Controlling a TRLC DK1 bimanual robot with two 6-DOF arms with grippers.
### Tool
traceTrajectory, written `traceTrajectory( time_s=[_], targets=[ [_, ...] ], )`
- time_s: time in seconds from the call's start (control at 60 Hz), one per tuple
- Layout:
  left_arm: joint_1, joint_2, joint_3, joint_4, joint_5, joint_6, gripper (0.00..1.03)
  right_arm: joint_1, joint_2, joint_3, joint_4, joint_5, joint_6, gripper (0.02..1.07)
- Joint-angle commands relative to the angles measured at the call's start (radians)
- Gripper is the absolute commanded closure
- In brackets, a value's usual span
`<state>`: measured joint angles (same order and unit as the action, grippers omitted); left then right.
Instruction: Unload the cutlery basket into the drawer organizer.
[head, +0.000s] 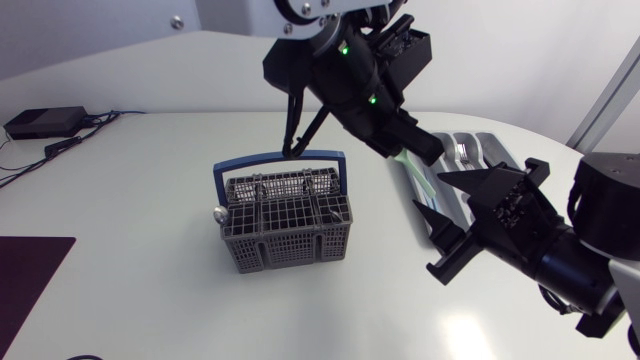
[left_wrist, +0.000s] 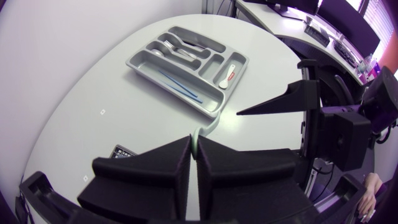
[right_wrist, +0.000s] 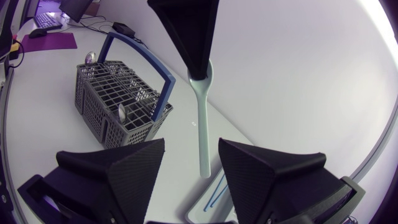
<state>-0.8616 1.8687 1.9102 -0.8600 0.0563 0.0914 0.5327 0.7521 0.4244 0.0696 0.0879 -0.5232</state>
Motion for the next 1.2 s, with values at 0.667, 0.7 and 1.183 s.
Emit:
traceTrajectory(
  time_s=[0.667,0.7,1.183],
  targets=[
    [-0.004,0.047,0.038,-0.045,0.068,-0.079,0.99,0.07,0.199,0.02,0.236,0.161,-0.038,0.94],
    [-0.004,0.049,0.036,-0.045,0.068,-0.081,0.99,0.07,0.199,0.019,0.237,0.161,-0.037,0.94],
    [-0.001,0.052,0.03,-0.051,0.096,-0.097,0.9,0.066,0.188,0.01,0.239,0.156,-0.041,1.01]
  ],
)
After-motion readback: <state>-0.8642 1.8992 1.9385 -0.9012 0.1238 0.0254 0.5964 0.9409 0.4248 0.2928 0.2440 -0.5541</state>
